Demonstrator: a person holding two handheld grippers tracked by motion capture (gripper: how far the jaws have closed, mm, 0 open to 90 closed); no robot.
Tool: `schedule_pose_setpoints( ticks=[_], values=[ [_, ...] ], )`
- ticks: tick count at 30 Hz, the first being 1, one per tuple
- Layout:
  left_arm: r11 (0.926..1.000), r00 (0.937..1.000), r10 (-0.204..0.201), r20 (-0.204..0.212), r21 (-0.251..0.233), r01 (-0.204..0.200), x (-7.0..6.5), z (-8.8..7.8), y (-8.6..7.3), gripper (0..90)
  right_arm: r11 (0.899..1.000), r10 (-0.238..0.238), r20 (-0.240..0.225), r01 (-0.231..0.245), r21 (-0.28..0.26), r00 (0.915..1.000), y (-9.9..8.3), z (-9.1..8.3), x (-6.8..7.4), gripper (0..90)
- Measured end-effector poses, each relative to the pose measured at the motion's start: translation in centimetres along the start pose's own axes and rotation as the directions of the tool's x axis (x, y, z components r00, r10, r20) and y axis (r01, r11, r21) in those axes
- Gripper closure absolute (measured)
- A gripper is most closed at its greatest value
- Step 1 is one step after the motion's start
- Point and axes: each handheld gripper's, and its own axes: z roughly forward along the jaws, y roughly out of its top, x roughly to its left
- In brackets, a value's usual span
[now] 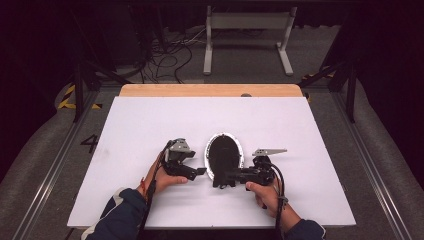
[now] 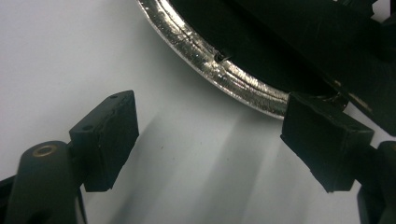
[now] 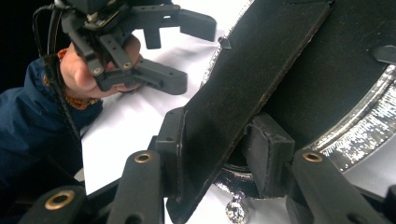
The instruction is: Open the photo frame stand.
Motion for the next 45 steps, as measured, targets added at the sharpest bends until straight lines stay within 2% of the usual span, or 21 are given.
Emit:
schedule_pose_setpoints(
  ticks=[1,3,4,5,6,7,8,10,17,19,20,25,26,27,30,32,34,38,39,40,45],
  values=[
    [0.9998,0.9998,-0.013,0.014,-0.012,0.013,0.0,0.2,0.2,20.6,1.0,-0.006,0.001,0.006,0.001,1.0,0.0,0.0,0.0,60.8],
    [0.9993,0.9989,-0.031,0.035,-0.018,0.031,0.2,0.5,0.5,28.4,1.0,-0.023,0.002,0.023,0.002,0.9997,0.0,0.0,0.1,60.8],
    [0.9993,0.9989,-0.031,0.035,-0.018,0.031,0.2,0.5,0.5,29.4,1.0,-0.031,0.003,0.031,0.002,0.9995,0.0,0.0,0.2,60.8],
    [0.9986,0.9972,-0.047,0.057,-0.022,0.049,0.3,0.7,0.6,29.4,1.0,-0.031,0.003,0.031,0.002,0.9995,0.0,0.0,0.2,60.8],
    [0.9983,0.9959,-0.05,0.075,-0.027,0.052,0.3,0.9,0.8,28.5,0.999,-0.037,0.006,0.037,0.001,0.9993,0.0,0.0,0.2,60.8],
    [0.9988,0.9964,-0.039,0.076,-0.026,0.042,0.3,0.9,0.9,27.9,0.999,-0.039,0.005,0.039,0.001,0.9992,0.0,-0.1,0.2,60.8],
    [0.9982,0.9954,-0.05,0.082,-0.029,0.052,0.1,1.1,1.0,27.7,0.999,-0.044,0.007,0.044,0.002,0.999,0.0,-0.1,0.2,60.8],
    [0.9993,0.9937,-0.029,0.108,-0.021,0.032,0.0,1.4,1.1,28.9,0.999,-0.055,0.008,0.055,0.004,0.9985,0.0,-0.1,0.3,60.7],
    [0.9975,0.9853,-0.05,0.163,-0.041,0.057,0.5,1.4,1.3,37.9,0.998,-0.067,0.004,0.067,0.009,0.9977,0.1,-0.2,0.3,60.7],
    [0.9959,0.9826,-0.062,0.175,-0.054,0.073,0.5,1.2,1.3,41.7,0.997,-0.074,0.006,0.074,0.013,0.9972,0.1,-0.3,0.4,61.0],
    [0.9964,0.9831,-0.05,0.176,-0.059,0.061,0.6,1.1,1.4,43.3,0.997,-0.076,0.008,0.076,0.015,0.997,0.1,-0.3,0.5,61.3],
    [0.9918,0.983,-0.033,0.18,-0.116,0.055,0.5,0.3,1.5,52.1,0.995,-0.094,0.02,0.094,0.02,0.9953,0.1,-0.6,0.8,65.0],
    [0.9923,0.9843,-0.014,0.176,-0.119,0.036,0.5,0.2,1.6,52.9,0.995,-0.094,0.02,0.094,0.02,0.9953,0.1,-0.6,0.8,65.8],
    [0.9911,0.984,-0.018,0.177,-0.126,0.041,0.4,0.1,1.5,53.6,0.995,-0.095,0.021,0.095,0.021,0.9952,0.1,-0.7,0.8,66.3],
    [0.9888,0.9793,-0.031,0.2,-0.137,0.059,0.6,0.1,1.4,56.3,0.995,-0.094,0.022,0.093,0.019,0.9954,0.1,-0.7,0.8,67.5],
    [0.9914,0.969,-0.038,0.244,-0.112,0.067,0.6,0.4,1.3,56.9,0.995,-0.093,0.021,0.093,0.02,0.9954,0.1,-0.8,0.8,67.8],
    [0.9931,0.9704,-0.024,0.24,-0.106,0.051,0.6,0.5,1.3,56.2,0.995,-0.095,0.024,0.094,0.021,0.9952,0.0,-0.8,0.8,67.8],
    [0.993,0.9689,-0.027,0.246,-0.105,0.054,0.4,0.6,1.4,56.6,0.995,-0.097,0.026,0.096,0.021,0.995,0.1,-0.8,0.8,68.3],
    [0.9937,0.9705,-0.02,0.24,-0.102,0.046,0.4,0.6,1.4,56.5,0.995,-0.098,0.027,0.097,0.022,0.9949,0.1,-0.8,0.8,68.4],
    [0.9932,0.9701,-0.03,0.241,-0.102,0.056,0.3,0.6,1.4,56.4,0.995,-0.099,0.029,0.098,0.023,0.9947,0.1,-0.8,0.9,68.3],
    [0.9944,0.9768,0.009,0.214,-0.104,0.014,0.1,0.4,1.7,56.2,0.994,-0.109,0.041,0.108,0.027,0.9932,0.1,-0.9,1.0,68.6]
  ],
)
